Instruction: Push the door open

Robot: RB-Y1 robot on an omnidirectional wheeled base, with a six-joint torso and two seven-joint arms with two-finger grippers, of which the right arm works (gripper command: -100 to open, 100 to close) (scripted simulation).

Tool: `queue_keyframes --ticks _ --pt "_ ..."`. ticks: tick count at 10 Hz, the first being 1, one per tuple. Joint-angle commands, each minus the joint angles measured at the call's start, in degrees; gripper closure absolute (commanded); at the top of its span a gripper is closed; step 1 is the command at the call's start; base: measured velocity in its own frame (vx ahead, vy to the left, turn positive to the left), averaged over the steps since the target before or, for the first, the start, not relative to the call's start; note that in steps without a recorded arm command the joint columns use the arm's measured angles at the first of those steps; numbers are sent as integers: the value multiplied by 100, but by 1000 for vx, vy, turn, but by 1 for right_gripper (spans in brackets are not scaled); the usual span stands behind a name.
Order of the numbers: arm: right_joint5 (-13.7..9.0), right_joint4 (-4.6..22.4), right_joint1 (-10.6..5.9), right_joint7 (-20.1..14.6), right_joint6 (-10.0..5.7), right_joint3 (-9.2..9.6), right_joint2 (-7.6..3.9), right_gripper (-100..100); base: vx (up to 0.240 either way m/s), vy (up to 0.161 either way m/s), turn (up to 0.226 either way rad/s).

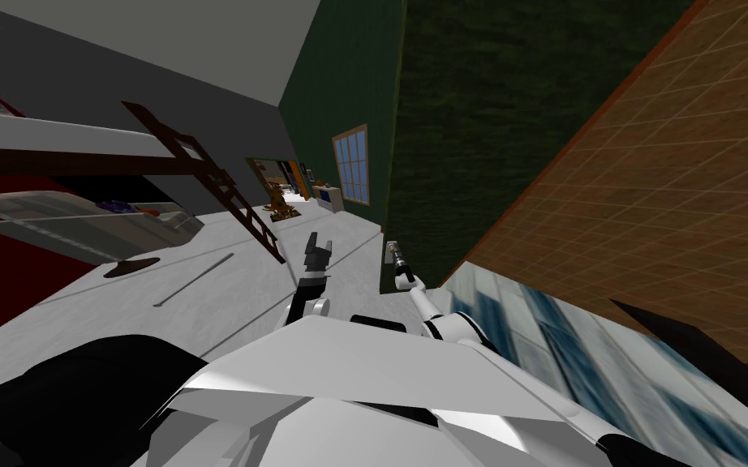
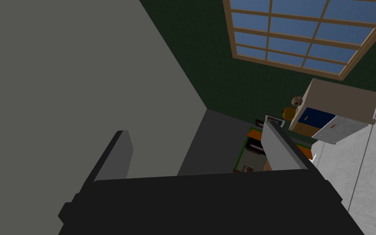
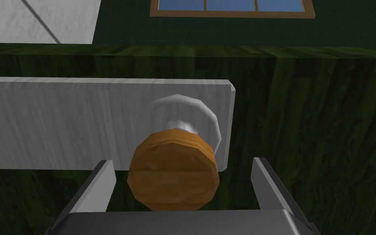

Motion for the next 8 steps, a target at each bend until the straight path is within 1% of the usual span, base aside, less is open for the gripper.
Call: queue_keyframes --ticks 1,2,7,8 --pt "0 0 0 0 0 0 0 -100 89 27 3" --pt "0 0 0 0 0 0 0 100 -7 -2 -6" --pt "0 0 0 0 0 0 0 100 -19 -6 1" --pt "-30 20 20 26 0 -86 -130 100 73 80 -21"
